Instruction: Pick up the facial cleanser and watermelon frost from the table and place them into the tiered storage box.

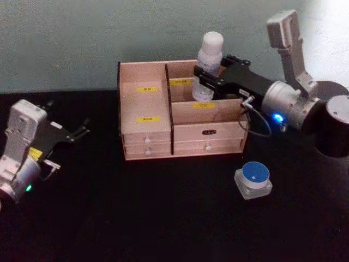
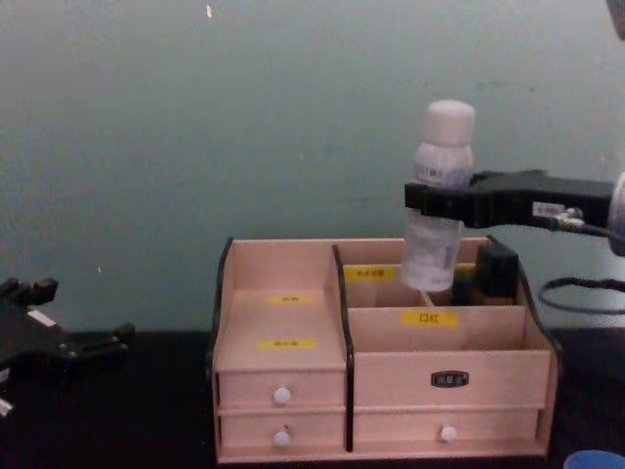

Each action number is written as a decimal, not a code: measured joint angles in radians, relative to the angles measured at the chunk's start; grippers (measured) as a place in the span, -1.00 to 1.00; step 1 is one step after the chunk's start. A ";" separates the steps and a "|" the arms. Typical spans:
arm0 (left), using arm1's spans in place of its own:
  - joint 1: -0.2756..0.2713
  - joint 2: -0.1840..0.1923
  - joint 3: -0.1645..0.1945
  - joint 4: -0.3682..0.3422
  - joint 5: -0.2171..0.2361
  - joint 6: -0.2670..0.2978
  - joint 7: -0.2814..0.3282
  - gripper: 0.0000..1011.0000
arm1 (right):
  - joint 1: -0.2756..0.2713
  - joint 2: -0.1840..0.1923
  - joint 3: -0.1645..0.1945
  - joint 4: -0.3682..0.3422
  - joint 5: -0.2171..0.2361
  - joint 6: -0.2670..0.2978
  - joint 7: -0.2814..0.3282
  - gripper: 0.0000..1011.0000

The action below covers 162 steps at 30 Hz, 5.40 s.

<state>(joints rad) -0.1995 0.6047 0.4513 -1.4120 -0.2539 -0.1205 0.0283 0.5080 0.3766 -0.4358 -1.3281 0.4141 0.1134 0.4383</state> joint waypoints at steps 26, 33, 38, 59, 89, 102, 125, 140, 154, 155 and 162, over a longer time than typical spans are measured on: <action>0.000 0.000 0.000 0.000 0.000 0.000 0.000 0.98 | 0.143 -0.126 -0.011 0.266 -0.075 -0.046 0.013 0.18; 0.000 0.000 0.000 0.000 0.000 0.000 0.000 0.98 | 0.156 -0.145 -0.007 0.302 -0.083 -0.052 0.018 0.18; 0.000 0.000 0.000 0.000 0.000 0.000 0.000 0.98 | 0.164 -0.157 -0.006 0.330 -0.091 -0.058 0.023 0.18; 0.000 0.000 0.000 0.000 0.000 0.000 0.000 0.98 | 0.183 -0.188 -0.005 0.399 -0.107 -0.064 0.047 0.18; 0.000 0.000 0.000 0.000 0.000 0.000 0.000 0.98 | 0.197 -0.207 0.003 0.474 -0.130 -0.061 0.052 0.18; 0.000 0.000 0.000 0.000 0.000 0.000 0.000 0.98 | 0.197 -0.206 0.003 0.473 -0.130 -0.060 0.052 0.18; 0.000 0.000 0.000 0.000 0.000 0.000 0.000 0.98 | 0.196 -0.205 0.002 0.470 -0.129 -0.060 0.050 0.98; 0.000 0.000 0.000 0.000 0.000 0.000 0.000 0.98 | 0.127 -0.154 0.037 0.326 -0.122 -0.036 0.018 0.98; 0.000 0.000 0.000 0.000 0.000 0.000 0.000 0.98 | -0.105 0.013 0.102 -0.061 -0.038 0.043 0.027 0.98; 0.000 0.000 0.000 0.000 0.000 0.000 0.000 0.98 | -0.133 0.033 0.112 -0.097 -0.024 0.049 0.028 0.98; 0.000 0.000 0.000 0.000 0.000 0.000 0.000 0.98 | -0.261 0.133 0.158 -0.240 0.030 0.073 0.036 0.98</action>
<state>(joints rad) -0.1995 0.6047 0.4514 -1.4120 -0.2539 -0.1205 0.0283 0.2468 0.5096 -0.2780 -1.5683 0.4445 0.1859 0.4741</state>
